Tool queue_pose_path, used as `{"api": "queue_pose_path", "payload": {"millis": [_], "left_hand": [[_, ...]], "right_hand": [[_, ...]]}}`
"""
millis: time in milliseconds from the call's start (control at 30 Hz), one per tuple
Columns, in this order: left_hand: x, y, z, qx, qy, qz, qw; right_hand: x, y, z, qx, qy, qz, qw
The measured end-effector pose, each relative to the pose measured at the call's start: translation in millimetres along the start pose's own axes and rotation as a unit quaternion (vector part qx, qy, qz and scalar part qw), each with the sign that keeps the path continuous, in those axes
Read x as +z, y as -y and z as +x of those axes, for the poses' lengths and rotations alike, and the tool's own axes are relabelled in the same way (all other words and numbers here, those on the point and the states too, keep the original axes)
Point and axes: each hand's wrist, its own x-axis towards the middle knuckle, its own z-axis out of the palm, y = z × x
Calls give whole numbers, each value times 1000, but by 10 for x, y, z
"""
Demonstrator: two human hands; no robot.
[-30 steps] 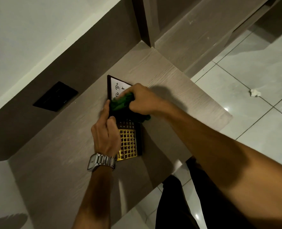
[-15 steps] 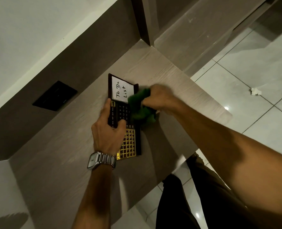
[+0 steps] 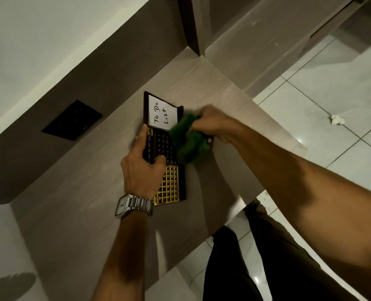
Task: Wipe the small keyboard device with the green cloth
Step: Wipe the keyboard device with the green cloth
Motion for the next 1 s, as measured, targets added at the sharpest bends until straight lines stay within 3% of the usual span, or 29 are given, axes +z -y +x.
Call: {"api": "queue_pose_path", "payload": {"millis": [67, 100, 233, 300, 433, 467, 533, 600, 633, 733, 800, 867, 933, 967, 1000], "left_hand": [[17, -14, 26, 4, -4, -5, 1000], [22, -22, 37, 6, -7, -5, 1000], [8, 20, -30, 9, -1, 5, 1000], [3, 30, -61, 5, -2, 9, 1000], [11, -3, 1, 12, -13, -2, 1000], [14, -3, 8, 13, -15, -2, 1000], [8, 13, -20, 15, -9, 3, 1000], [0, 34, -59, 13, -2, 8, 1000], [-4, 41, -70, 11, 1, 7, 1000], [-13, 25, -24, 11, -2, -10, 1000], [-1, -12, 32, 16, -5, -20, 1000], [11, -36, 52, 20, -6, -25, 999], [17, -29, 38, 15, -6, -21, 1000], [17, -18, 23, 9, -4, -16, 1000], [18, -7, 10, 3, -1, -14, 1000]], "right_hand": [[-34, 27, -3, -43, -131, 54, 989], [6, 18, -65, -56, -129, 62, 988], [427, -279, -460, -5, 100, -84, 991], [371, -264, -457, -10, 121, -111, 986], [27, 95, -191, -60, -75, -105, 990], [46, 162, -214, -77, -81, -137, 984], [217, 185, -264, -97, 9, -210, 973], [330, 119, -248, -89, 83, -195, 973], [291, 121, -213, -91, 52, -151, 983], [-6, 193, -26, -58, -161, 54, 984], [-127, 181, 4, -56, -205, 146, 966], [-140, 87, -44, -28, -85, 61, 994], [-82, -54, -121, 29, 133, -71, 988], [-75, -93, -145, 19, 163, -84, 983], [-76, -114, -135, -18, 120, -51, 991]]}}
